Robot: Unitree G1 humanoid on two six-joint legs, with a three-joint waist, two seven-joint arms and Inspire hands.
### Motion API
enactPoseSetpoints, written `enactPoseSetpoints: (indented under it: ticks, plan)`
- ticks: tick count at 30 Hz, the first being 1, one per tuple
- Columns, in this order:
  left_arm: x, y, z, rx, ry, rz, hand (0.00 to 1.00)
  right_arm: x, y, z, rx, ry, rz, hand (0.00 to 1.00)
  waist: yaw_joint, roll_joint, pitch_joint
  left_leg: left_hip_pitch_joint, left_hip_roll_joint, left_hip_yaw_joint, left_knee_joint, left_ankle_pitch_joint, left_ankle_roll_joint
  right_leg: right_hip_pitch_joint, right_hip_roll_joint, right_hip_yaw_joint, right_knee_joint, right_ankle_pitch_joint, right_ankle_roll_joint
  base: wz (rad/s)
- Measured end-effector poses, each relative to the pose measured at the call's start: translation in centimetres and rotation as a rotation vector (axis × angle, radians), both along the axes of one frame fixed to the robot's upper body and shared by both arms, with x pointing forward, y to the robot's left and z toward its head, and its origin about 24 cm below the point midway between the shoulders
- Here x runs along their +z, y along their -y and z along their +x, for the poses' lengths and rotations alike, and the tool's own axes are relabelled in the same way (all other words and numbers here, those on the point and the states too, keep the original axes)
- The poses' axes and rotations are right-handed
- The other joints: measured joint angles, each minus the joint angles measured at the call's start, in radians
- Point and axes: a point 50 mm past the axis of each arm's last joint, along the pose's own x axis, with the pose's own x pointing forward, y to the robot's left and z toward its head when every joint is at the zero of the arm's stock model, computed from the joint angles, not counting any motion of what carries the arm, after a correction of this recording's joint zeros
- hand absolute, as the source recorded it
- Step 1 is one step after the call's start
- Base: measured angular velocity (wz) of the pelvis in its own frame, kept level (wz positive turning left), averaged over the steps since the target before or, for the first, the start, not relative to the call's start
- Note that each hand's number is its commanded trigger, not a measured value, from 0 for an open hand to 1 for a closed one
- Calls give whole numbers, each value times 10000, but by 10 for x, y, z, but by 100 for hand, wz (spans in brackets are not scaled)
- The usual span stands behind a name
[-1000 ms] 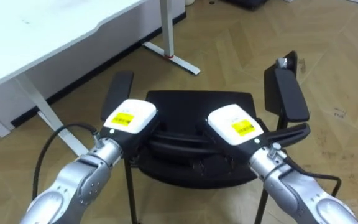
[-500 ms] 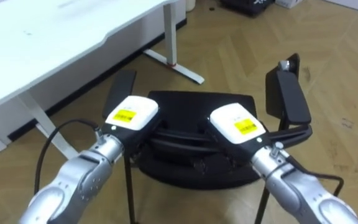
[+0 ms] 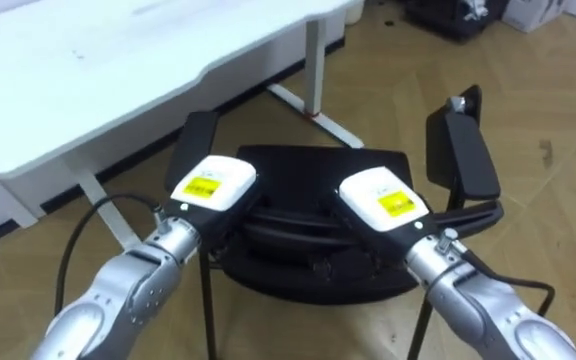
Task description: Push chair
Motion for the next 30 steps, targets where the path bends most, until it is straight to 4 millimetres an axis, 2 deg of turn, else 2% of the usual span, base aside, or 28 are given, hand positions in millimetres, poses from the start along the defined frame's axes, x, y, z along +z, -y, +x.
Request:
enactPoseSetpoints:
  ticks: [1, 2, 3, 4, 6, 7, 8, 9, 10, 11, 12, 13, 14, 15, 16, 17, 18, 19, 20, 21, 22, 24, 27, 28, 30]
  plan:
    - [0, 0, 0, -1, -23, 15, 100, 0, 0, 0, 0, -41, 2, 100, 10, 0, 0, -148, 138, 126, 534, 40, -73, 73, 16, -55, 78, -89, 3, 21]
    - [-1, -1, -1, -15, -86, 38, 100, -2, -1, -1, 9, -127, 20, 100, 116, 9, 7, -432, 416, 240, 1675, 211, -371, 250, 3, -198, 268, -273, -91, 0]
    - [-3, -1, -2, -17, -158, 49, 100, -4, 0, -1, -16, -226, 52, 100, 296, 18, 11, -725, 719, 314, 2784, 545, -803, 453, 126, -258, 451, -519, -198, -7]
    - [-3, -2, -3, -14, -193, 62, 100, -5, -1, -2, -9, -266, 93, 100, 327, 45, 22, -866, 886, 309, 3329, 776, -920, 605, 208, -277, 462, -619, -244, -10]
    - [-6, -5, -6, -30, -308, 164, 100, -10, -3, -4, 7, -411, 198, 100, 531, 20, 18, -1378, 1216, 282, 4752, 2075, -877, 1094, 457, -222, 370, -895, -378, -6]
    - [-6, -6, -6, -25, -313, 166, 100, -10, -3, -4, 25, -421, 207, 100, 603, 14, 13, -1511, 1230, 284, 4998, 2443, -894, 1231, 478, -166, 342, -940, -402, -17]
    - [-7, -5, -7, -31, -340, 129, 100, -10, -3, -4, 56, -410, 187, 100, 762, -27, 26, -1750, 1223, 224, 5392, 3206, -919, 1375, 479, -38, 294, -1005, -448, -9]
    - [-7, -5, -7, -40, -344, 85, 100, -10, -2, -4, 71, -394, 173, 100, 757, -65, 28, -2039, 1210, 49, 5568, 3151, -822, 1493, 476, 15, 208, -1062, -448, -4]
    - [-7, -5, -7, -54, -284, 57, 100, -9, -2, -4, 73, -360, 159, 100, 765, -84, 41, -2204, 1218, 1, 5566, 2888, -742, 1518, 471, 15, 183, -1089, -462, 4]
    - [-6, -5, -7, -29, -170, 27, 100, -8, -3, -2, 77, -296, 215, 100, 787, -127, 66, -2650, 1214, -28, 5370, 2308, -722, 1540, 438, 15, 182, -1161, -479, -3]
    - [-5, -5, -7, -3, -128, 11, 100, -7, -4, 0, 77, -278, 205, 100, 766, -169, 67, -3109, 1199, -34, 4923, 1975, -753, 1564, 370, 17, 185, -1247, -477, -4]
    - [-5, -5, -7, 7, -111, 9, 100, -7, -4, 0, 81, -276, 204, 100, 737, -192, 73, -3319, 1200, -15, 4545, 1864, -788, 1574, 323, 16, 197, -1297, -453, 0]
    - [-5, -5, -6, 20, -71, -12, 100, -6, -4, 1, 83, -245, 196, 100, 688, -249, 85, -3619, 1194, 16, 3564, 1770, -790, 1602, 196, 12, 218, -1402, -377, 10]
    - [-5, -5, -6, 24, -59, -6, 100, -6, -2, 1, 95, -227, 132, 100, 602, -325, 110, -3721, 1184, 87, 2323, 1797, -818, 1708, 52, 2, 197, -1507, -276, 15]
    - [-5, -5, -6, 21, -49, -10, 100, -6, -2, 1, 101, -225, 134, 100, 514, -360, 128, -3711, 1172, 134, 1646, 1890, -858, 1786, -41, -24, 185, -1570, -211, 25]
    - [-5, -5, -6, 11, -45, -29, 100, -5, -1, 0, 122, -204, 69, 100, 373, -355, 118, -3624, 1104, 282, 282, 2176, -950, 1909, -181, -79, 182, -1700, -71, 29]
    - [-5, -4, -7, 6, -75, -60, 100, -5, 0, -1, 113, -223, 27, 100, 218, -369, 99, -3511, 1009, 384, -334, 2892, -718, 1966, -374, -121, 204, -1861, 111, 33]
    - [-5, -3, -7, -3, -112, -51, 100, -5, 0, -1, 93, -246, 20, 100, 142, -400, 21, -3429, 885, 384, -437, 2978, -571, 1988, -479, -125, 197, -1928, 233, 31]
    - [-4, -3, -6, -35, -57, -61, 100, -3, 0, -2, 68, -207, 20, 100, 8, -490, -44, -3338, 605, 433, -626, 2999, -406, 2023, -726, -132, 149, -2011, 430, 27]
    - [-4, -2, -6, -45, -33, -72, 100, -2, 0, -3, 66, -189, -11, 100, -73, -508, -49, -3199, 390, 480, -786, 3004, -279, 2173, -889, -139, -37, -2014, 585, 17]
    - [-4, -2, -6, -50, -35, -87, 100, -1, 0, -3, 95, -175, -71, 100, -96, -510, -48, -3111, 306, 524, -852, 2974, -225, 2256, -958, -137, -119, -2015, 652, 0]
    - [-4, -1, -6, -90, -29, -157, 100, 3, 1, -4, 154, -111, -325, 100, -143, -530, -49, -2883, -28, 695, -1015, 2824, -23, 2511, -1263, -132, -324, -2102, 891, 0]
    - [0, 1, -4, -231, 146, -254, 100, 9, 2, -3, 203, 5, -307, 100, -153, -551, -40, -2771, -369, 859, -1075, 2621, 168, 2651, -1598, -82, -230, -2219, 1136, 2]
    - [0, 1, -4, -223, 153, -264, 100, 10, 2, -3, 229, 11, -310, 100, -154, -555, -37, -2721, -381, 905, -1095, 2586, 196, 2658, -1651, -33, -170, -2235, 1164, -4]
    - [1, 2, -2, -236, 203, -318, 100, 12, 3, -2, 218, 39, -345, 100, -188, -631, 2, -2564, -717, 979, -1167, 2424, 319, 2609, -1972, -104, 299, -2292, 1283, 2]
